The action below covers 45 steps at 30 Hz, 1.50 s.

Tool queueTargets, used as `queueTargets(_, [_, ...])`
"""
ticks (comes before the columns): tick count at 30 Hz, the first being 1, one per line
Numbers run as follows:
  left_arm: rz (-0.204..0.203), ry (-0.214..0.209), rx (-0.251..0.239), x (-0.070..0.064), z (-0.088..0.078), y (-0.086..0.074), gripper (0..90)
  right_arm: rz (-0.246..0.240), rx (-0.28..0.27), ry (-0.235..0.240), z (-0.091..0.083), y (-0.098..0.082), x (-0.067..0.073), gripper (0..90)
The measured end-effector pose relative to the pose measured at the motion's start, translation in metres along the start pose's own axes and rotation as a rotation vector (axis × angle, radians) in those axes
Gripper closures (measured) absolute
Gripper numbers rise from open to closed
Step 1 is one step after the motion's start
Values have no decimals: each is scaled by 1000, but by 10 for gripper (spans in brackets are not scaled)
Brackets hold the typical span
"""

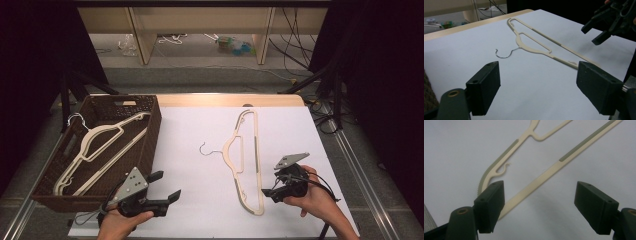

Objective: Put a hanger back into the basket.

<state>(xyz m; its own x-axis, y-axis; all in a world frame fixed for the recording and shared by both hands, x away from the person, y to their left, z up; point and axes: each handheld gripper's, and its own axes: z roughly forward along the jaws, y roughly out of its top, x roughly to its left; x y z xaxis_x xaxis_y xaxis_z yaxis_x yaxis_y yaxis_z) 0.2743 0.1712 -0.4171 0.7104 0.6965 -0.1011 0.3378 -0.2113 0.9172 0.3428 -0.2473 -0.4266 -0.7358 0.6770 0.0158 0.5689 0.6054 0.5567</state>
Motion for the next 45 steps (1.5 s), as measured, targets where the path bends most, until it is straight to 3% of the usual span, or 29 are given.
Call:
queueTargets(2, [-13,-3,-2,0,0,-2,182,36,9,1,1,0,3,255])
queueTargets(5, [-4,16,-9,1,-1,-4,180,12,11,7,1,1,1,255])
queueTargets(7, [2,20,-20,2,-1,-6,180,44,23,-1,1,1,3,255])
queueTargets(8, [-13,20,-19,1,-1,-8,178,28,18,-1,2,1,1,255])
queueTargets(9, [-11,16,-26,0,0,-9,176,10,13,2,3,2,0,256])
queueTargets(10, [0,8,-20,-1,0,-11,177,33,28,-7,4,2,2,256])
queueTargets(12, [7,-17,-14,-3,3,-15,176,26,32,-9,7,3,0,256])
queueTargets(15, [14,-35,9,-4,8,-19,176,49,48,-31,15,5,-4,257])
queueTargets(16, [24,-21,15,-5,8,-19,175,67,69,-31,16,7,-4,258])
queueTargets(23, [35,-34,12,-6,9,-22,175,109,110,-56,38,25,-14,255])
queueTargets(31, [46,-44,31,-7,12,-23,175,122,175,-79,59,41,-24,241])
queueTargets(38, [41,-36,29,-5,11,-23,179,119,228,-98,72,51,-31,292])
queueTargets(41, [40,-35,27,-5,11,-23,183,144,248,-93,76,55,-31,328])
queueTargets(43, [37,-37,27,-5,11,-23,183,142,266,-85,79,57,-31,333])
queueTargets(44, [38,-37,27,-5,11,-23,183,117,272,-89,80,57,-33,342])
queueTargets(45, [37,-37,26,-5,12,-23,183,133,277,-99,80,57,-31,350])
